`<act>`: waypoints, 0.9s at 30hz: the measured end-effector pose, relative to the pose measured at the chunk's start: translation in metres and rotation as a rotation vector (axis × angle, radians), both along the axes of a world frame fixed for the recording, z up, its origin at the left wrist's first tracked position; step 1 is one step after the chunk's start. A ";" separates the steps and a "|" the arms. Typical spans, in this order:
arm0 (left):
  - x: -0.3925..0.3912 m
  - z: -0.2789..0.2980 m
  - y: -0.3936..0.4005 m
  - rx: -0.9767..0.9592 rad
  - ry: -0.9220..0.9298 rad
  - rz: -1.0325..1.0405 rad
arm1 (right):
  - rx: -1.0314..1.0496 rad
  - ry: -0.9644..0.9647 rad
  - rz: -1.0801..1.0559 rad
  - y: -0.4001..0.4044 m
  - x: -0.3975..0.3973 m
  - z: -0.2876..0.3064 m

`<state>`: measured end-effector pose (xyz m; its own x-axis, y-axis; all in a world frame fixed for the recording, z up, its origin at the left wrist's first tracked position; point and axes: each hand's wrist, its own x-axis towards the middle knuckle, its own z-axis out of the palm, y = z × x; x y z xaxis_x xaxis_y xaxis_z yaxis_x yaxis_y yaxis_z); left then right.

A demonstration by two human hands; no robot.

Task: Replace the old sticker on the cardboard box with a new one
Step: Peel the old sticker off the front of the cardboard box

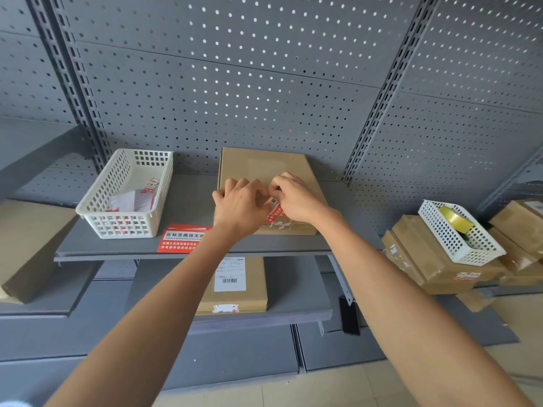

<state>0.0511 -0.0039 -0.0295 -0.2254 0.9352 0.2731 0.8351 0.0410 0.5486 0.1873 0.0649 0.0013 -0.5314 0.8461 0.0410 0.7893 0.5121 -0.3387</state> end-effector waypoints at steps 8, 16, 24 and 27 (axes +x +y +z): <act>0.004 0.002 0.001 -0.005 -0.006 0.019 | -0.016 0.070 0.018 0.001 0.003 -0.002; 0.006 0.002 0.004 -0.004 0.020 0.037 | -0.091 0.276 -0.016 -0.002 0.010 0.001; 0.005 -0.002 0.004 0.024 0.054 0.020 | -0.080 0.350 -0.037 -0.001 0.038 -0.009; 0.004 -0.003 0.004 0.034 0.074 0.014 | -0.056 0.352 -0.030 -0.003 0.035 -0.012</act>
<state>0.0551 0.0002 -0.0330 -0.2164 0.9219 0.3215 0.8729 0.0353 0.4865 0.2223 0.0621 -0.0106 -0.4676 0.8675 0.1699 0.6336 0.4629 -0.6198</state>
